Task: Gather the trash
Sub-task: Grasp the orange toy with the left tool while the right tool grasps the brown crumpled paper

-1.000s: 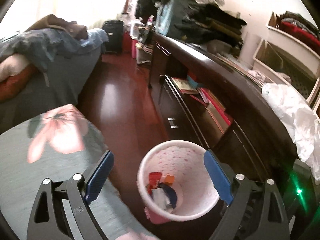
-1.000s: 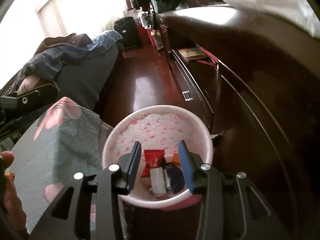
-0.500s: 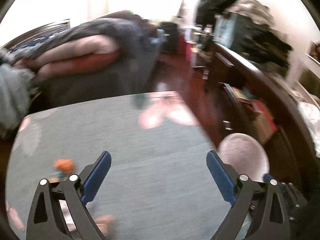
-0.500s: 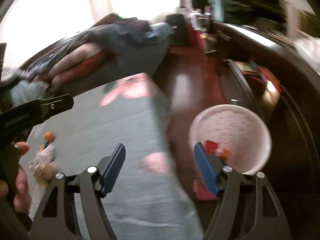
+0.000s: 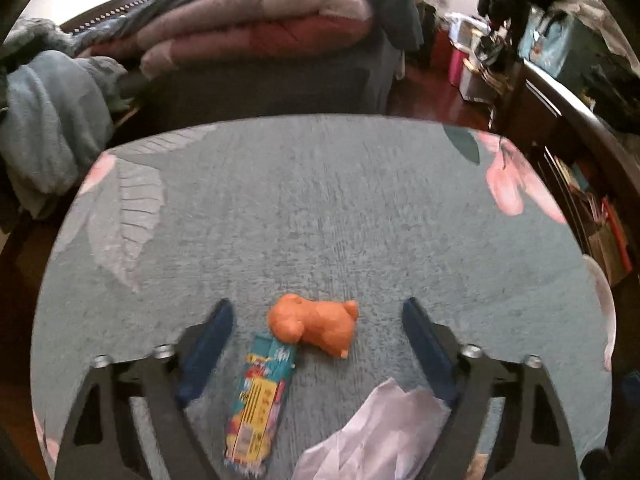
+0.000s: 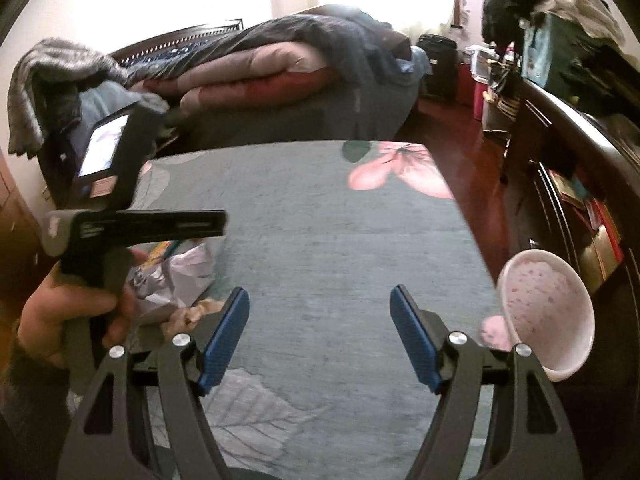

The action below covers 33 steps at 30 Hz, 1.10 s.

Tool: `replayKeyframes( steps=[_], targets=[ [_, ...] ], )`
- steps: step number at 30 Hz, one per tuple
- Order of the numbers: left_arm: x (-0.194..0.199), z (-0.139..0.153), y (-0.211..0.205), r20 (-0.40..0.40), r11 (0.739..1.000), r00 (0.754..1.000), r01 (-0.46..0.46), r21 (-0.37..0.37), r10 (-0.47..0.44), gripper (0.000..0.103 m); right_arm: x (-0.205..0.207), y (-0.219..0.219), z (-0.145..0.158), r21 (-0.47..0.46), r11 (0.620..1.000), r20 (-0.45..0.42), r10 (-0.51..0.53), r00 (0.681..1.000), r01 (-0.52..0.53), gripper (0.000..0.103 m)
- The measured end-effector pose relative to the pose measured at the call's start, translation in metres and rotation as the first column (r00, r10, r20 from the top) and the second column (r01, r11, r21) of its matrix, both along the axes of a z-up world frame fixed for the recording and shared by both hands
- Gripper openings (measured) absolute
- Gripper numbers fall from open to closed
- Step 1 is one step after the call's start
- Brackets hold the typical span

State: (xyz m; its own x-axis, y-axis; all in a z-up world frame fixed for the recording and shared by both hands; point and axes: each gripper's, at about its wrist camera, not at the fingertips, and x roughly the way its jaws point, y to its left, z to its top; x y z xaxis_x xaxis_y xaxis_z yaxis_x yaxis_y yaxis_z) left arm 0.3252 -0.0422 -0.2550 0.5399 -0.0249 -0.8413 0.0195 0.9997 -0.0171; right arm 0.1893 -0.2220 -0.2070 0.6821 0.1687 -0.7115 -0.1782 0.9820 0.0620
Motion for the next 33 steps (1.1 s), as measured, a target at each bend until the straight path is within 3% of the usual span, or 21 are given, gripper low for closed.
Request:
replayKeyframes(
  steps=[4,7,16,21,25,26,30,33],
  targets=[
    [0.003,-0.001,-0.002,0.015,0.999,0.999,0.037,0.023,-0.037,0.06,0.003,0.019,-0.006,-0.01,1.0,-0.018,0.029,0.999,-0.03,0.074],
    [0.001,0.0,0.0,0.029,0.998,0.998,0.051,0.032,-0.052,0.042,0.002,0.031,-0.009,-0.014,0.999,-0.026,0.047,0.999,-0.048,0.074],
    [-0.021,0.029,0.037,0.116,0.999,0.993,-0.012,-0.043,0.017,0.042,-0.005,0.067,-0.029,-0.029,0.992,-0.088,0.121,0.989,-0.124,0.074],
    [-0.035,0.04,0.063,0.134,0.996,0.988,-0.063,-0.068,0.071,0.042,0.0,0.078,-0.041,0.015,0.989,-0.125,0.148,0.981,-0.147,0.072],
    [-0.047,0.046,0.076,0.141,0.993,0.985,-0.091,-0.078,0.102,0.042,0.002,0.081,-0.045,0.086,0.981,-0.15,0.188,0.971,-0.176,0.032],
    [-0.049,0.048,0.078,0.144,0.992,0.984,-0.094,-0.08,0.105,0.042,0.001,0.081,-0.043,0.095,0.979,-0.148,0.192,0.97,-0.18,0.026],
    [-0.06,0.056,0.082,0.161,0.992,0.981,-0.098,-0.085,0.11,0.042,-0.011,0.078,-0.03,0.025,0.988,-0.089,0.156,0.984,-0.155,0.023],
    [-0.068,0.064,0.082,0.175,0.99,0.978,-0.097,-0.099,0.113,0.042,-0.017,0.066,-0.021,0.03,0.99,-0.069,0.141,0.988,-0.14,0.023]
  ],
)
